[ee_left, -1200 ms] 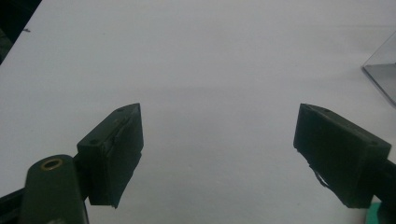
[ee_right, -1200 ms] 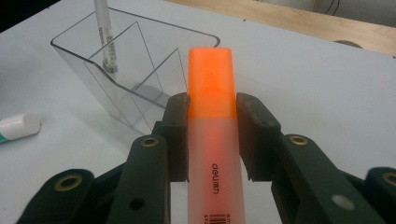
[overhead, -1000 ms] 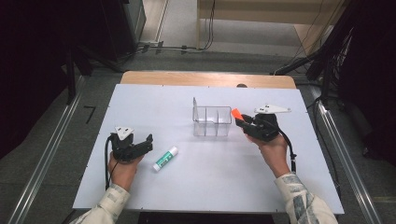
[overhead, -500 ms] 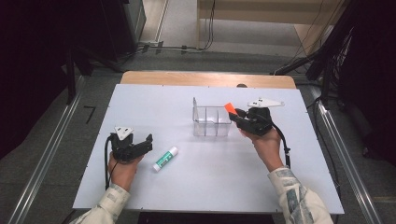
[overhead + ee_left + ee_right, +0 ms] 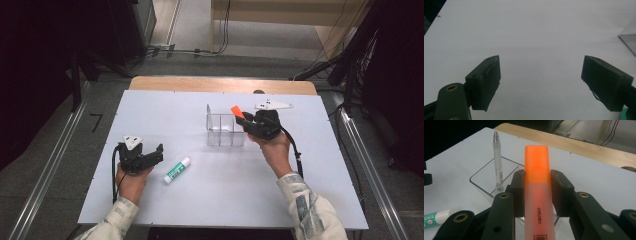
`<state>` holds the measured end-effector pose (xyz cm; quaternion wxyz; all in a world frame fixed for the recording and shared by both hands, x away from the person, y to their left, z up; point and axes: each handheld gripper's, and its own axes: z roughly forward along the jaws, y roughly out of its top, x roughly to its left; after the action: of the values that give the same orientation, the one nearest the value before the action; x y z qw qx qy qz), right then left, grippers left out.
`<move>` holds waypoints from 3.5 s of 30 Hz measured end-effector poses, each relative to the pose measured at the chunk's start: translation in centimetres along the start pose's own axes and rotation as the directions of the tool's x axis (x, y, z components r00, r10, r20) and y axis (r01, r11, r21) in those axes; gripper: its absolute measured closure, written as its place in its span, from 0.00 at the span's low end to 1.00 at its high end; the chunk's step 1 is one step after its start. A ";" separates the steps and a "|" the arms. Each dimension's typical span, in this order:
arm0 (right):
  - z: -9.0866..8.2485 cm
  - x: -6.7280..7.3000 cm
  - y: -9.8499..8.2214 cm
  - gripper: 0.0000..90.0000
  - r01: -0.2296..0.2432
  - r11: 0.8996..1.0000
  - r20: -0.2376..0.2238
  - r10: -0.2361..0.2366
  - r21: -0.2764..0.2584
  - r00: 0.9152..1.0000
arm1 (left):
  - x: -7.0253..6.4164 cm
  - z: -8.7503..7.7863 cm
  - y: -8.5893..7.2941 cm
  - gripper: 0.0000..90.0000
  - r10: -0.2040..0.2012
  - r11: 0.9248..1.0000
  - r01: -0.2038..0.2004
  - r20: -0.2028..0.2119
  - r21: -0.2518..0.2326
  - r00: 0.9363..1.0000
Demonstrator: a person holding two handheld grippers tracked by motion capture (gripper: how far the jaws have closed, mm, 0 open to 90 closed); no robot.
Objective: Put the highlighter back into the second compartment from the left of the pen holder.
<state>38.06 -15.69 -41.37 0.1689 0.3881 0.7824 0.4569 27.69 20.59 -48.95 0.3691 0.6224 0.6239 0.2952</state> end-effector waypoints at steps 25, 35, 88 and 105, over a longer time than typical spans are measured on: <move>2.2 0.9 1.9 0.72 0.002 1.000 -0.001 -0.002 -0.006 1.000 | 0.1 -0.1 0.0 0.18 0.000 1.000 0.000 0.004 -0.001 1.000; 3.0 1.3 2.5 0.72 0.004 1.000 -0.006 -0.004 -0.010 1.000 | 0.1 -0.1 0.0 0.18 0.000 1.000 0.000 0.007 -0.002 1.000; 6.1 2.4 3.7 0.71 -0.043 0.999 -0.029 0.043 -0.024 0.999 | 0.1 -0.1 0.1 0.18 0.000 1.000 0.000 0.009 -0.004 1.000; 6.2 2.3 3.7 0.71 -0.050 0.999 -0.032 0.049 -0.022 0.998 | 0.1 0.0 0.1 0.18 0.002 1.000 -0.002 0.009 -0.003 1.000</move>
<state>42.11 -9.29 -41.27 0.1497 0.3982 0.7698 0.4759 27.69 20.72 -48.90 0.3724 0.6237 0.6212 0.2939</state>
